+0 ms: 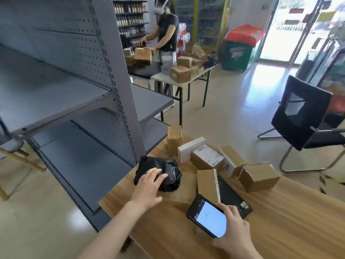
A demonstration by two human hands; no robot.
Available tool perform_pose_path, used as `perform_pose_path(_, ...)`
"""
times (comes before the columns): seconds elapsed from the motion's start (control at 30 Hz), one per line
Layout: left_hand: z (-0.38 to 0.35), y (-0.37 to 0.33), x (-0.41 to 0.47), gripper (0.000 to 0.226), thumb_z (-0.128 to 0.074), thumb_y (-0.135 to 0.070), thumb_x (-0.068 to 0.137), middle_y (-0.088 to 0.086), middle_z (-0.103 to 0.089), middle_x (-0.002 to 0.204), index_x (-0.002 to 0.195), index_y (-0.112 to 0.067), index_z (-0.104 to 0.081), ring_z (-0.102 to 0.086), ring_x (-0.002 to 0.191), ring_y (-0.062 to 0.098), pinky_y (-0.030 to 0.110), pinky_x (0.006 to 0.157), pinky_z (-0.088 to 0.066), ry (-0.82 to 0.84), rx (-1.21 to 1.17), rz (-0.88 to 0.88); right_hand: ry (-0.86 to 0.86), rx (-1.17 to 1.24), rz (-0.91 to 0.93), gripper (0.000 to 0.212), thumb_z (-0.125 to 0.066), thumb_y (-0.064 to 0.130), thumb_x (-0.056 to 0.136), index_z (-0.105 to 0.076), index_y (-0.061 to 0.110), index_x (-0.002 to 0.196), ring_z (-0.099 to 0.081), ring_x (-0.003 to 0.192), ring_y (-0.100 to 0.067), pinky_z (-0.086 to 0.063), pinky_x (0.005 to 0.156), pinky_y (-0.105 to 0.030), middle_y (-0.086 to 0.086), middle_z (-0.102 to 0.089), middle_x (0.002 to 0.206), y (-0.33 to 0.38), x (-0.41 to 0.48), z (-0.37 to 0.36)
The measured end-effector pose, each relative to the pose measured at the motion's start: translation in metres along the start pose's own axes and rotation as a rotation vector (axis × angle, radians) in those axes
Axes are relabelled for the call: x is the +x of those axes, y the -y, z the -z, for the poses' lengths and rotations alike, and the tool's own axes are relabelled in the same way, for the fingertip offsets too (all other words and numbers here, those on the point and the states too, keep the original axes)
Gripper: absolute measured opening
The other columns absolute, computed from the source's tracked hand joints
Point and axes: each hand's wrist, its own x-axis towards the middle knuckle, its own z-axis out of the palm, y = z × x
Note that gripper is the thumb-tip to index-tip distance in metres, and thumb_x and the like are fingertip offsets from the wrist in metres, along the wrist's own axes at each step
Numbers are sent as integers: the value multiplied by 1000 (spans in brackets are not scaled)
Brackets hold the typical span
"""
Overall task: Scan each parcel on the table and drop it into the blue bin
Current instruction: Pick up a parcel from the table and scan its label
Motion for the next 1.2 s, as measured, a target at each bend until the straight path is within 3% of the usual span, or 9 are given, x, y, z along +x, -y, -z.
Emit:
perform_pose_path(0.23,-10,17,104,116,-78,-49,72,9,18,160,152,-38,5,18,147,31,49,119,7,317,213,-145,-83,94,-105,89,-79,50,65,-24,44,135,-31,129,-10,-23,114,-40,14,-33,137,23,47,-9)
perform_pose_path(0.33,-23,19,123,113,-77,-45,72,16,4,161,152,-38,2,8,148,34,50,121,6,381,219,-183,-78,89,-155,90,-80,46,65,-23,46,134,-28,130,-13,-22,114,-42,15,-31,138,29,62,-14)
perform_pose_path(0.4,-26,19,130,108,-75,-48,72,14,-11,158,152,-38,-5,-7,147,35,48,122,1,351,204,-209,-86,97,-172,90,-81,44,64,-23,47,133,-28,130,-13,-21,115,-41,16,-31,137,30,70,-16)
perform_pose_path(0.53,-30,24,127,101,-69,-60,69,10,-24,148,148,-41,-10,-24,137,33,46,119,-14,190,105,-263,-47,93,-194,91,-81,41,63,-23,47,134,-28,130,-13,-19,115,-41,15,-31,137,33,77,-19)
perform_pose_path(0.73,-5,28,129,101,-65,-72,65,8,-28,139,148,-43,-16,-38,125,28,48,104,-42,-173,-329,-247,-98,139,-186,96,-87,33,57,-29,42,133,-30,127,-15,-27,111,-39,11,-35,135,35,84,-4)
perform_pose_path(0.9,0,29,110,96,-73,-69,65,4,-20,147,144,-36,-30,-30,133,16,24,111,-29,-280,-559,-202,-143,99,-165,100,-88,29,57,-29,38,138,-31,126,-15,-30,108,-36,9,-35,136,37,87,10)
perform_pose_path(1.0,-13,40,86,89,-76,-59,66,4,-14,154,140,-29,-36,-28,139,26,42,112,-37,-184,-536,-139,-132,88,-150,100,-88,29,57,-29,37,138,-32,127,-16,-31,108,-36,9,-35,136,36,85,9)
perform_pose_path(1.07,-17,48,72,86,-80,-49,67,7,-16,156,138,-20,-42,-24,142,30,50,114,-33,-198,-550,-71,-124,95,-136,100,-88,30,56,-30,39,136,-32,126,-15,-31,110,-38,9,-35,136,36,82,5)
perform_pose_path(1.2,-12,68,47,88,-82,-52,66,9,-28,153,136,-9,-49,-27,143,26,45,117,-29,-247,-519,-31,-78,93,-109,100,-88,31,52,-31,41,134,-32,126,-16,-31,114,-40,11,-35,137,41,84,-3)
